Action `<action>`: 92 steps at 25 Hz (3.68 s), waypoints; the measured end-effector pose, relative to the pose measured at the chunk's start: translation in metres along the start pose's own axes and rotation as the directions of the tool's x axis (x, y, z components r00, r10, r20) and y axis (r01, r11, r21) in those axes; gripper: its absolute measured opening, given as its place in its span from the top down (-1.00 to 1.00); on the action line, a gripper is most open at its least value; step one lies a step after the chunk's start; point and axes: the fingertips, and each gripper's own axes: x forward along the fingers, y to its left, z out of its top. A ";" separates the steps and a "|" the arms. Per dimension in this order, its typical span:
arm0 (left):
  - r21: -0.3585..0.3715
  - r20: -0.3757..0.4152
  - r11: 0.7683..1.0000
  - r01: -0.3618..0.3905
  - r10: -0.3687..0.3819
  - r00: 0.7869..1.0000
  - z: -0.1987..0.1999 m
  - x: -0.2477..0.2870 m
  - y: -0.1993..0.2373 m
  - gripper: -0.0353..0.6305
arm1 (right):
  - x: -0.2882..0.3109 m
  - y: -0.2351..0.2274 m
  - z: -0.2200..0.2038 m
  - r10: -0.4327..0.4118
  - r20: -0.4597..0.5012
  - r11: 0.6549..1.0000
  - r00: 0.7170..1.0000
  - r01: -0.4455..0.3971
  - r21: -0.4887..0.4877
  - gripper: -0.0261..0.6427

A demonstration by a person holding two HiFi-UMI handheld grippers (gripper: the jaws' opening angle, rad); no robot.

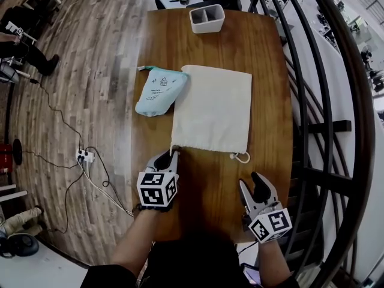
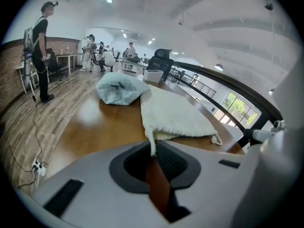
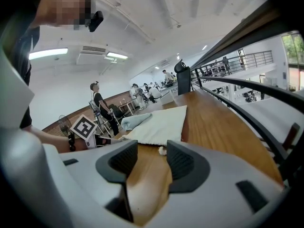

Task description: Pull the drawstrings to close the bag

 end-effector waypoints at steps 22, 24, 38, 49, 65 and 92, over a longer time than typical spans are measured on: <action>0.087 -0.058 0.987 0.133 -0.129 0.990 -0.020 -0.014 -0.033 0.76 | 0.084 -0.047 -0.045 -0.292 -0.391 0.950 0.873 0.220 -0.221 0.25; 0.088 -0.062 0.987 0.138 -0.133 0.989 -0.020 -0.013 -0.034 0.76 | 0.084 -0.048 -0.046 -0.304 -0.396 0.947 0.866 0.229 -0.226 0.25; 0.094 -0.084 0.988 0.126 -0.118 0.989 -0.026 -0.012 -0.028 0.76 | 0.061 -0.064 -0.044 -0.254 -0.395 0.967 0.883 0.218 -0.134 0.72; 0.185 -0.052 0.973 0.142 -0.134 0.990 -0.023 -0.038 -0.038 0.77 | 0.019 -0.039 -0.035 -0.274 -0.322 0.959 0.906 0.235 -0.157 0.72; 0.271 0.038 0.951 0.148 -0.164 0.986 -0.017 -0.110 -0.039 0.78 | -0.053 0.019 -0.010 -0.284 -0.173 0.951 0.943 0.254 -0.174 0.73; 0.309 0.193 0.947 -0.082 0.022 0.981 0.003 -0.189 -0.037 0.78 | -0.107 -0.001 0.034 -0.212 -0.070 0.962 0.975 0.195 -0.191 0.76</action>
